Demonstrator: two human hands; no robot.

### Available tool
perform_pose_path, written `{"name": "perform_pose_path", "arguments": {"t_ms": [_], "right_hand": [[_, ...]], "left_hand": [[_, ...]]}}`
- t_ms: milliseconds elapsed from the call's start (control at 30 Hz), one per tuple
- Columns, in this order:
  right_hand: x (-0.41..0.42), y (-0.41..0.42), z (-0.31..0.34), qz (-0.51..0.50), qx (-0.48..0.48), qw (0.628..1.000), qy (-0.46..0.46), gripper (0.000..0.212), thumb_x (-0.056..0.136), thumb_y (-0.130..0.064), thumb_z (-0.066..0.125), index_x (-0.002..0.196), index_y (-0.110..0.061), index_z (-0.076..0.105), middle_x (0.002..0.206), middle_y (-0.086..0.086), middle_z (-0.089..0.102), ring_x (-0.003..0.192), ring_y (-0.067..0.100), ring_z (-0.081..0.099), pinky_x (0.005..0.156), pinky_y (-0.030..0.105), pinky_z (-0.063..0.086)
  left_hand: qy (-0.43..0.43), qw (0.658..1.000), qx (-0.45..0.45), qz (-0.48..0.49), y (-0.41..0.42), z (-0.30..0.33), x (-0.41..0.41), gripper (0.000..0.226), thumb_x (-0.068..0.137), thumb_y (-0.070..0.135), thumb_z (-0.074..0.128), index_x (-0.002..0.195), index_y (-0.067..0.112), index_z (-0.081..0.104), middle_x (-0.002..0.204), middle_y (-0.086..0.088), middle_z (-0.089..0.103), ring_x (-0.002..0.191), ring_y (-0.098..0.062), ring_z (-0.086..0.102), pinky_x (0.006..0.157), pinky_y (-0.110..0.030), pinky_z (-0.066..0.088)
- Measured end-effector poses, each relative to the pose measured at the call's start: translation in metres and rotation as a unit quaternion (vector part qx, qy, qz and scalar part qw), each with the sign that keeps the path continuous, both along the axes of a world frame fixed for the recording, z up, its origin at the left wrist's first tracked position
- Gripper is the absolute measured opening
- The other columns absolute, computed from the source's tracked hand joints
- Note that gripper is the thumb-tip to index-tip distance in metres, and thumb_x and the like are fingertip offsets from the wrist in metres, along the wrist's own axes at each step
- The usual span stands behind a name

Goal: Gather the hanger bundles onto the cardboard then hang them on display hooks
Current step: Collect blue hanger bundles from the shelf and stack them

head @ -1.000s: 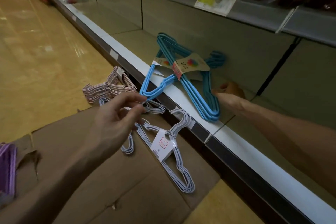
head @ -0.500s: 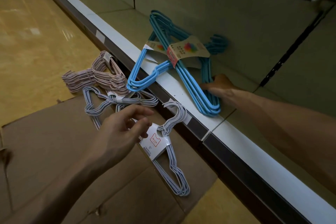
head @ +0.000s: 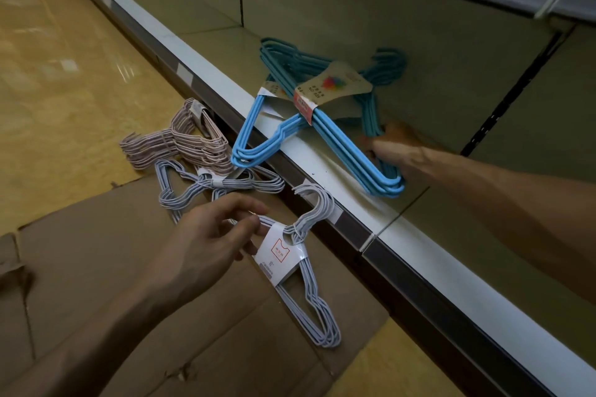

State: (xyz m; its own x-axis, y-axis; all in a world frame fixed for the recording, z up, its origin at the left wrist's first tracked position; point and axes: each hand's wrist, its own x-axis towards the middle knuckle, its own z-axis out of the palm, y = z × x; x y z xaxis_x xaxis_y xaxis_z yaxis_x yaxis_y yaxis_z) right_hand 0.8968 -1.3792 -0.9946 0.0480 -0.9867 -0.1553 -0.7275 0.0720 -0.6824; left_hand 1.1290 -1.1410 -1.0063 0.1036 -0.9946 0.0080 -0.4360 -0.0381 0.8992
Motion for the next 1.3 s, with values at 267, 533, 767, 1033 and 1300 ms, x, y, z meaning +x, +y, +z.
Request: {"name": "perform_pose_path", "arguments": {"t_ms": [267, 533, 767, 1033, 1300], "right_hand": [[0.017, 0.047, 0.036, 0.102, 0.025, 0.992, -0.065, 0.022, 0.096, -0.031, 0.065, 0.086, -0.012, 0.062, 0.08, 0.011, 0.062, 0.071, 0.024, 0.059, 0.068, 0.038, 0.052], [0.064, 0.109, 0.057, 0.219, 0.029, 0.968, -0.119, 0.009, 0.096, -0.022, 0.066, 0.095, -0.013, 0.065, 0.072, 0.0, 0.065, 0.058, 0.009, 0.06, 0.054, 0.023, 0.051], [0.101, 0.147, 0.069, 0.287, 0.029, 0.951, -0.113, 0.016, 0.094, -0.03, 0.069, 0.103, -0.017, 0.067, 0.099, 0.015, 0.074, 0.086, 0.031, 0.073, 0.08, 0.054, 0.059], [0.136, 0.205, 0.073, 0.388, -0.004, 0.917, -0.097, 0.015, 0.096, -0.036, 0.064, 0.102, -0.022, 0.061, 0.081, 0.002, 0.063, 0.063, 0.019, 0.06, 0.064, 0.04, 0.059], [0.152, 0.248, 0.09, 0.464, 0.012, 0.872, -0.156, 0.053, 0.09, -0.055, 0.065, 0.104, -0.006, 0.052, 0.083, 0.005, 0.047, 0.067, 0.019, 0.056, 0.065, 0.046, 0.062]], "left_hand": [[0.066, 0.996, 0.017, 0.065, 0.02, 0.017, 0.011, 0.018, 0.098, 0.013, 0.055, 0.104, 0.023, 0.068, 0.087, 0.003, 0.073, 0.072, -0.02, 0.071, 0.066, -0.044, 0.06], [0.223, 0.954, 0.027, 0.199, 0.041, 0.051, 0.036, 0.027, 0.095, 0.035, 0.059, 0.116, 0.019, 0.063, 0.106, -0.008, 0.07, 0.088, -0.029, 0.071, 0.071, -0.038, 0.059], [0.386, 0.88, -0.003, 0.276, 0.065, 0.079, 0.054, 0.021, 0.095, 0.042, 0.059, 0.104, 0.023, 0.058, 0.118, -0.015, 0.062, 0.104, -0.032, 0.069, 0.086, -0.047, 0.057], [0.513, 0.782, -0.122, 0.332, 0.086, 0.098, 0.069, 0.028, 0.097, 0.044, 0.055, 0.109, 0.021, 0.064, 0.105, 0.001, 0.071, 0.109, -0.023, 0.067, 0.084, -0.05, 0.057], [0.525, 0.748, -0.189, 0.359, 0.113, 0.107, 0.094, 0.042, 0.097, 0.047, 0.053, 0.123, 0.014, 0.06, 0.114, -0.005, 0.074, 0.078, -0.017, 0.074, 0.058, -0.032, 0.059]]}}
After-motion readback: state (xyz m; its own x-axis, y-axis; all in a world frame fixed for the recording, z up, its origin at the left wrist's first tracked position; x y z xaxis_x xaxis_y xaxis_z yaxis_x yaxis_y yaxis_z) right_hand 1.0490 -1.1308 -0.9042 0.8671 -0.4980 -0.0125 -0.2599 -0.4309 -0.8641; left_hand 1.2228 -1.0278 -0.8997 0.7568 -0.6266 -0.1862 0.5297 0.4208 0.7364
